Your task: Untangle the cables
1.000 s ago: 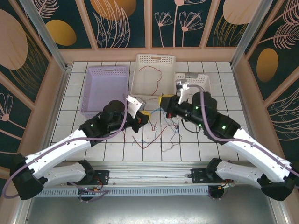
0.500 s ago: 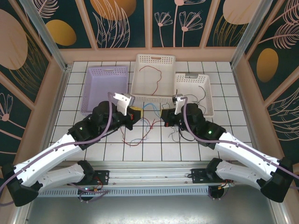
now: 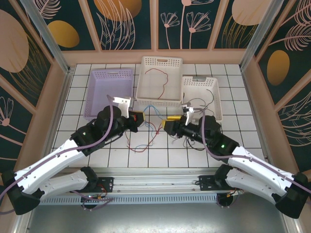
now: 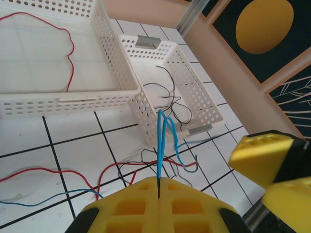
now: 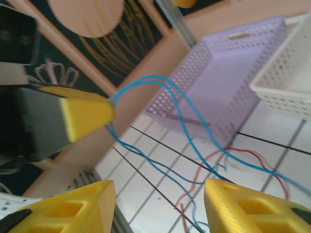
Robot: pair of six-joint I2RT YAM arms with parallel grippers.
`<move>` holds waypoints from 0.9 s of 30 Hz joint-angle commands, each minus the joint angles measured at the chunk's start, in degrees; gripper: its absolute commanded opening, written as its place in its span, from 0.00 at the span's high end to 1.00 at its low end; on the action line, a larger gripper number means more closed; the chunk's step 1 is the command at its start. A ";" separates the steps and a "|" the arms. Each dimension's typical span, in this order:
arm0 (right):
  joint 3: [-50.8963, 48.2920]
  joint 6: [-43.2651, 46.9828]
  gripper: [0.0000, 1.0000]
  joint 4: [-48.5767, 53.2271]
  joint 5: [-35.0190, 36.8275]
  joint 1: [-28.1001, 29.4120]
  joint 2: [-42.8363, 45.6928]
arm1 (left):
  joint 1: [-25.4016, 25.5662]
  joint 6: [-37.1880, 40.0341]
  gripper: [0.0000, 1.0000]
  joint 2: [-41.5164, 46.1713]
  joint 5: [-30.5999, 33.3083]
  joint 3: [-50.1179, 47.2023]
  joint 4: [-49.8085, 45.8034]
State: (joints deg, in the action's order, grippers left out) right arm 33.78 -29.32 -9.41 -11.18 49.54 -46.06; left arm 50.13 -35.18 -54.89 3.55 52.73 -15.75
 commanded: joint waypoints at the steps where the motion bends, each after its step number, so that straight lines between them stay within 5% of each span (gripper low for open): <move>1: -2.03 -0.65 0.48 -7.89 -7.71 0.50 -2.41 | -0.13 -2.70 1.00 0.50 0.16 0.43 -0.16; 27: -1.27 3.29 0.57 -12.38 -3.07 5.13 -21.43 | -0.12 -4.68 1.00 1.10 -1.80 0.97 0.81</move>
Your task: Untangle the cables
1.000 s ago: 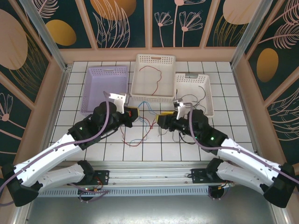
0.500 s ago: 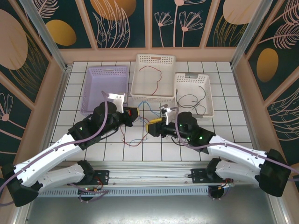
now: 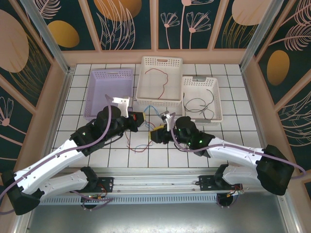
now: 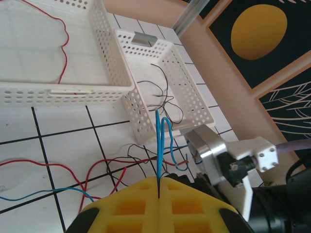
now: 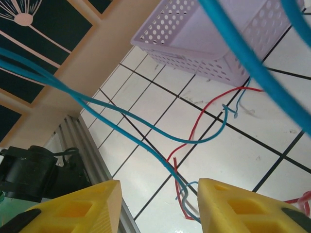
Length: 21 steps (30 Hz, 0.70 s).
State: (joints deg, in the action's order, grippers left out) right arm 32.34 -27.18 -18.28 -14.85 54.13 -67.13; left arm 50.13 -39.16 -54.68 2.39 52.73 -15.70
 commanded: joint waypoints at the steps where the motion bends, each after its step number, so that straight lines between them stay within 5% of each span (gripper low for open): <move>1: 0.09 1.16 0.63 -3.66 0.57 0.62 -0.61 | -0.13 -0.67 1.00 0.97 -0.64 0.89 0.81; 6: -0.67 1.09 1.00 -3.42 1.20 0.77 0.37 | -0.17 -0.39 1.00 1.28 0.08 0.88 0.42; 21: -7.89 1.25 1.00 9.68 10.44 0.05 21.13 | -0.16 2.92 1.00 2.42 5.14 2.47 -4.46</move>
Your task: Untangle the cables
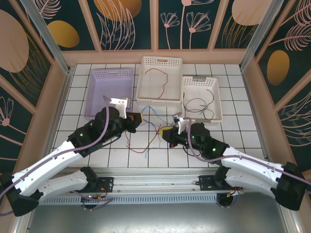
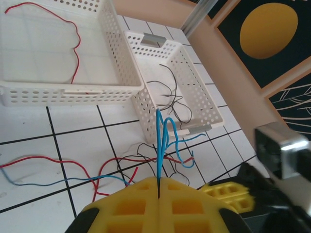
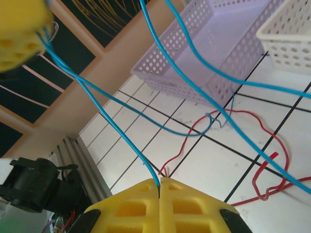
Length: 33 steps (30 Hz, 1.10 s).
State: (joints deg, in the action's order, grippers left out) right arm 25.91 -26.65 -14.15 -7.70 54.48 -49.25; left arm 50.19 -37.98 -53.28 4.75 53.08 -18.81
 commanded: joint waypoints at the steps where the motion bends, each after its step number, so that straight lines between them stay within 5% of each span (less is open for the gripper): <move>1: -1.63 0.73 1.00 6.54 3.48 -0.33 4.51 | -0.27 1.85 1.00 1.00 2.98 2.16 -1.45; 13: -0.94 1.78 1.00 12.00 1.35 -0.51 9.09 | -0.22 2.37 1.00 0.50 4.19 2.29 -1.95; 17: -0.30 1.34 1.00 9.47 -2.82 -0.51 8.99 | -0.27 1.87 0.82 0.02 1.76 1.65 0.09; 23: 2.60 1.25 1.00 7.37 -6.75 -0.51 10.16 | -0.26 1.85 0.36 1.18 -4.09 -1.60 5.21; 27: 4.98 0.99 1.00 7.14 -7.61 -0.56 10.84 | -0.21 1.80 0.26 3.35 -11.65 -6.27 11.05; 33: 7.95 1.60 1.00 7.21 -8.75 -0.51 10.34 | -0.21 0.12 0.24 3.61 -21.61 -14.21 19.51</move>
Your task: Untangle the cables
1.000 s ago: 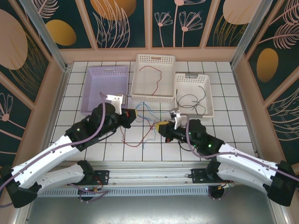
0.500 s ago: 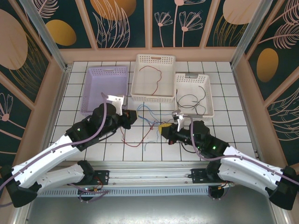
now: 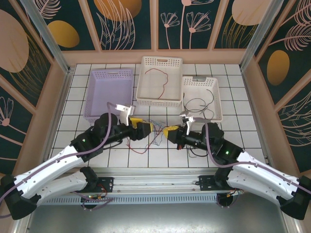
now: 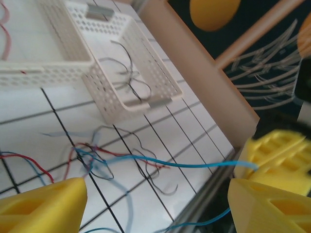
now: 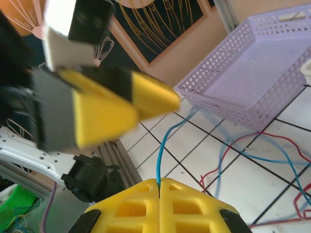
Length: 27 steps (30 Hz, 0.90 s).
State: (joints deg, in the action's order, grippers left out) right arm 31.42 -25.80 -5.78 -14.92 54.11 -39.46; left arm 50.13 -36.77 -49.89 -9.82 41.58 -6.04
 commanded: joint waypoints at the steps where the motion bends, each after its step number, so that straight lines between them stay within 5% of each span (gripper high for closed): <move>1: 2.76 0.84 1.00 -1.08 -1.37 -0.14 0.53 | -0.19 -1.25 0.24 0.39 -7.66 -3.74 7.60; 27: 21.50 3.52 1.00 -1.15 -3.77 -0.15 -7.33 | -0.18 0.96 0.19 -0.88 -9.70 -9.75 14.98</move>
State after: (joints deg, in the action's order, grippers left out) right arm 48.66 -23.81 -4.91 -16.03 54.11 -45.60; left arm 50.13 -36.93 -50.22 -19.27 32.23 5.39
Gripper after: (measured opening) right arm 0.053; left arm 0.807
